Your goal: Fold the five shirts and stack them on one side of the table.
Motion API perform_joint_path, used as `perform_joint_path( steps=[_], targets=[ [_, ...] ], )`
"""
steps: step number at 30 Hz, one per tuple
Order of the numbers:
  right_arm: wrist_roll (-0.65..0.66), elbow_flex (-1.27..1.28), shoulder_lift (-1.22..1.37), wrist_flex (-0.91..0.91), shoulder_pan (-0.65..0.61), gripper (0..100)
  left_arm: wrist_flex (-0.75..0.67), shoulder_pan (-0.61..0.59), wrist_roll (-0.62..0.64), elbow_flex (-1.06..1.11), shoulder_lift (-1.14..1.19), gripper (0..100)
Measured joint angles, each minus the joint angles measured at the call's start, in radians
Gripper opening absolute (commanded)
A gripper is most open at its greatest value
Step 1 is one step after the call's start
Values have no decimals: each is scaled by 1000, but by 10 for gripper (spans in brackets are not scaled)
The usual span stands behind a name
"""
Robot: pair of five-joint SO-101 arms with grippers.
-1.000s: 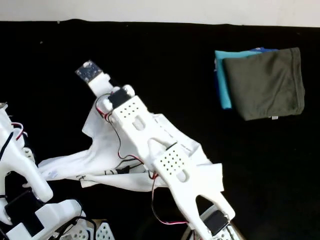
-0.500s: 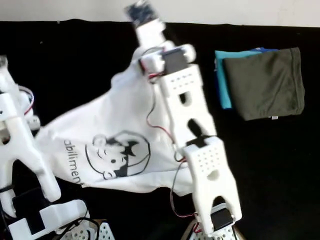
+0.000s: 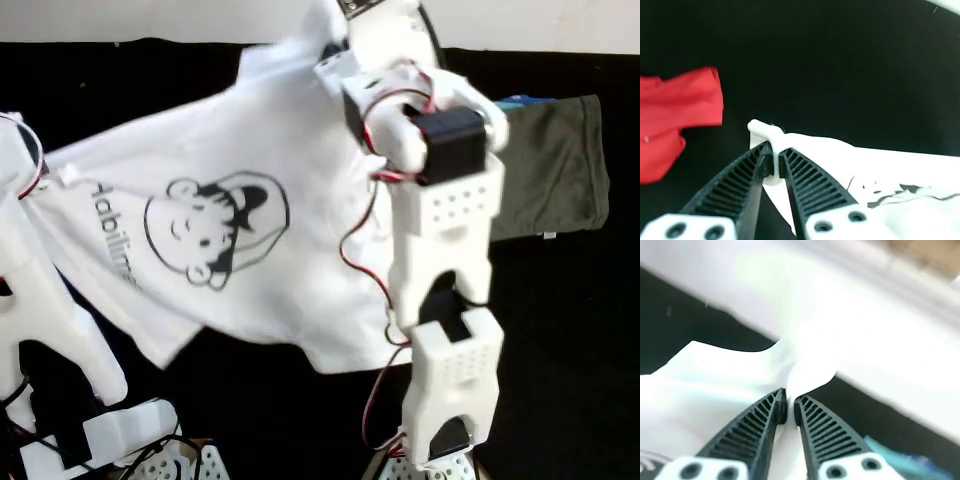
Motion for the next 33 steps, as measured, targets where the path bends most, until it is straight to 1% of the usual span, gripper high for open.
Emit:
perform_joint_path(
  steps=[3,6,11,15,20,25,29,33],
  targets=[
    [23,0,-68,-60,9,6,18,0,46,-57,0,8],
    [31,0,-115,-80,12,6,26,0,97,-80,0,8],
    [31,0,-163,-104,12,6,26,2,126,-86,-3,8],
    [31,0,-218,-175,12,6,26,2,150,-94,-77,8],
    [31,0,-327,-193,12,6,26,2,153,-97,-235,8],
    [31,-2,-433,-193,15,6,26,2,153,-97,-344,8],
    [31,-3,-485,-195,17,6,26,2,153,-104,-365,8],
    [31,-3,-468,-196,20,6,26,2,153,-107,-342,8]
  ],
)
